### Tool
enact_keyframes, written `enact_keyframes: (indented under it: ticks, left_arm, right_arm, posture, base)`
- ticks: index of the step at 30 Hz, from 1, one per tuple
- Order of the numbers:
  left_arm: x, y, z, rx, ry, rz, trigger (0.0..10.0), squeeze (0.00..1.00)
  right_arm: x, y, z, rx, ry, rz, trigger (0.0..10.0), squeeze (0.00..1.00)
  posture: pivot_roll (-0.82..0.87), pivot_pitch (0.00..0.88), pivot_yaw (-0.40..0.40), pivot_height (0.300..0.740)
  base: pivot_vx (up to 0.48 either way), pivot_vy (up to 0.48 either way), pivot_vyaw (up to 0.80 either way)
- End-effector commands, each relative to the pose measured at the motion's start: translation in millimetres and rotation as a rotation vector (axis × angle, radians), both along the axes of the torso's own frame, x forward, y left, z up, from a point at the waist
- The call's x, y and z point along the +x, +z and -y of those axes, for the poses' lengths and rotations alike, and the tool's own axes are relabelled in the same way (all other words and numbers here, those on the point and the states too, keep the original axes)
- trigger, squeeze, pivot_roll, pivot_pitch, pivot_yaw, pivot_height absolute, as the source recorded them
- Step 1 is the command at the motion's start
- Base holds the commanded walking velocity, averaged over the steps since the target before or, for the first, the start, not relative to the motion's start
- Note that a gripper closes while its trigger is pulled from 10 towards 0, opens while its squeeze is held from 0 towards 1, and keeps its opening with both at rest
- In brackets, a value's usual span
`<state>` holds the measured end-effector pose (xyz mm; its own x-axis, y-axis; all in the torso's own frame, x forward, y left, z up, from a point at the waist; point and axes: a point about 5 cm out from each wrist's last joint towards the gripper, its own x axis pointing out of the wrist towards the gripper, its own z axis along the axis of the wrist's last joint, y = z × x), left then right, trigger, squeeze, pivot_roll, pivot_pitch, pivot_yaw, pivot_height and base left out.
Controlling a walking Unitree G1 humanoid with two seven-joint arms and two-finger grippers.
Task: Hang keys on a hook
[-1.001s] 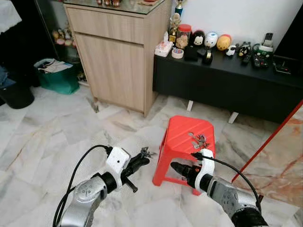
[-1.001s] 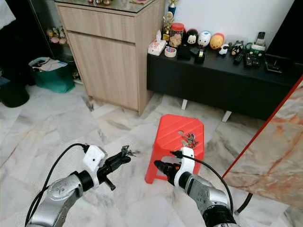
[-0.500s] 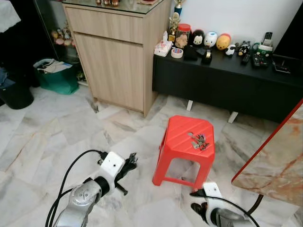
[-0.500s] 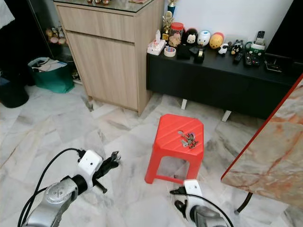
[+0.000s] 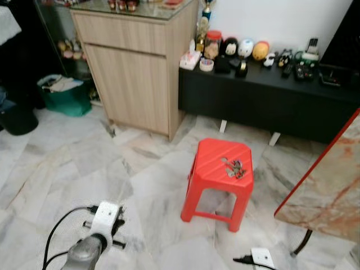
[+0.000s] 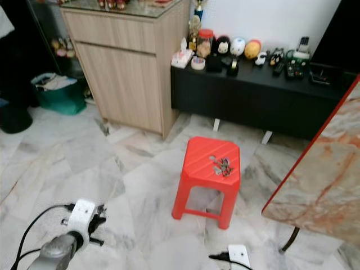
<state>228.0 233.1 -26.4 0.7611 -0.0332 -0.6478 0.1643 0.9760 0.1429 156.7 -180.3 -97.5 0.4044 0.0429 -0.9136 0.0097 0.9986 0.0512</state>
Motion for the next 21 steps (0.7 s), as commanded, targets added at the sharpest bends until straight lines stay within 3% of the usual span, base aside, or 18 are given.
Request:
enact_keyframes:
  ticks: [1, 3, 7, 13, 21]
  left_arm:
    - [-12.5, -10.9, -15.4, 0.018, 0.084, -0.061, 10.0, 0.0]
    - [-31.2, -26.9, -22.7, 0.017, 0.157, -0.166, 10.0, 0.0]
    - [-62.9, -46.8, -24.1, 0.067, 0.124, -0.318, 10.0, 0.0]
    - [-71.4, -54.5, -15.5, 0.022, 0.214, -0.309, 10.0, 0.0]
    - [-85.1, -63.1, -8.7, 0.002, 0.31, -0.319, 10.0, 0.0]
  right_arm:
    - [-1.6, -1.0, -2.5, 0.002, -0.01, 0.0, 10.0, 0.0]
    - [-1.7, -1.5, -6.5, 0.003, -0.006, -0.003, 10.0, 0.0]
    - [-1.0, -2.0, -14.5, 0.005, 0.006, -0.003, 10.0, 0.0]
    - [5.8, 0.5, -18.6, 0.01, 0.0, 0.028, 10.0, 0.0]
    - [1.5, -1.0, -14.8, 0.0, -0.043, 0.032, 10.0, 0.0]
  posture:
    - [0.08, 0.019, -0.04, 0.74]
    - [0.08, 0.021, -0.041, 0.74]
    - [0.07, 0.025, -0.04, 0.74]
    - [0.05, 0.028, -0.048, 0.74]
    - [0.04, 0.024, -0.045, 0.74]
  base:
    - [0.0, 0.0, 0.0]
    - [0.0, 0.0, 0.0]
    - [0.0, 0.0, 0.0]
    - [0.0, 0.0, 0.0]
    - [0.0, 0.0, 0.0]
